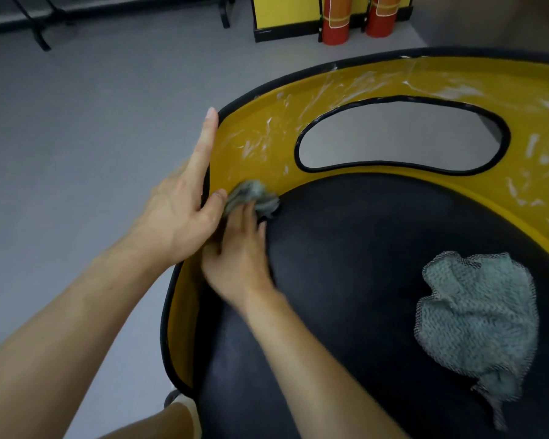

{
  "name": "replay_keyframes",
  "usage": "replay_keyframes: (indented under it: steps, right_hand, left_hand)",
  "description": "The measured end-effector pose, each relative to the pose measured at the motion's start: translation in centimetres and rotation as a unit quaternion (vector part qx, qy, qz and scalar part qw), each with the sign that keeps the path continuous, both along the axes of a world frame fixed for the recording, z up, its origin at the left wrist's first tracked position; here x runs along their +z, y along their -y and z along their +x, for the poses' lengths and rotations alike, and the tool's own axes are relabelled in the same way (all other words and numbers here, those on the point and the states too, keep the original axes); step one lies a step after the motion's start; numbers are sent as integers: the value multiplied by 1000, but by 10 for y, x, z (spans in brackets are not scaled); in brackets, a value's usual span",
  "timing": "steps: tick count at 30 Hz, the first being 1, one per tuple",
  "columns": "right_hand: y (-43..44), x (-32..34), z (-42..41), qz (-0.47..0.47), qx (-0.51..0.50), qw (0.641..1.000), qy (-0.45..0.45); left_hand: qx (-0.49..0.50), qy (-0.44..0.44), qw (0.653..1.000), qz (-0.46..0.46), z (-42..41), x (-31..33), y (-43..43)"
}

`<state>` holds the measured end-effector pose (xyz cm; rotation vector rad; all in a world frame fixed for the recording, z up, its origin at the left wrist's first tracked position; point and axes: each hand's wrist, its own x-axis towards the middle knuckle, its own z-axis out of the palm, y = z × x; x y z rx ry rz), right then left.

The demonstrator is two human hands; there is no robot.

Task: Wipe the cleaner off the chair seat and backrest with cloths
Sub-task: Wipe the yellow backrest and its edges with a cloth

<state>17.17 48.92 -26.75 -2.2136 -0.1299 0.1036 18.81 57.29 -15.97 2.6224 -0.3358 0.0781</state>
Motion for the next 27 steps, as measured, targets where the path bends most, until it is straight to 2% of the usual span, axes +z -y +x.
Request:
replay_keyframes:
  steps: [3,7,10,14,17,19,22,27]
  right_hand:
    - [-17,1,-32,24,53,998,-13]
    - [6,-2,26,-20,-52,998,-31]
    - [28,10,61,10,-104,991,-82]
    - [32,6,59,19,-131,990,-55]
    - [17,-1,44,-13,-109,993,-34]
    - [-2,-1,19,-26,-50,998,-9]
    - [-19,-2,-16,-32,28,999,-17]
    - [17,-4,36,-85,-53,994,-33]
  left_hand:
    - [8,-3,1000,-5,-2,0,-1]
    - [11,-8,1000,-13,-3,0,0]
    - [12,-7,1000,-20,-3,2,1]
    - [20,0,999,-29,-7,2,3]
    - [17,2,999,-43,-3,0,3]
    - [17,0,999,-48,-3,0,3]
    - [21,-3,999,-41,-5,1,3]
    - [10,-7,999,-51,-5,1,4]
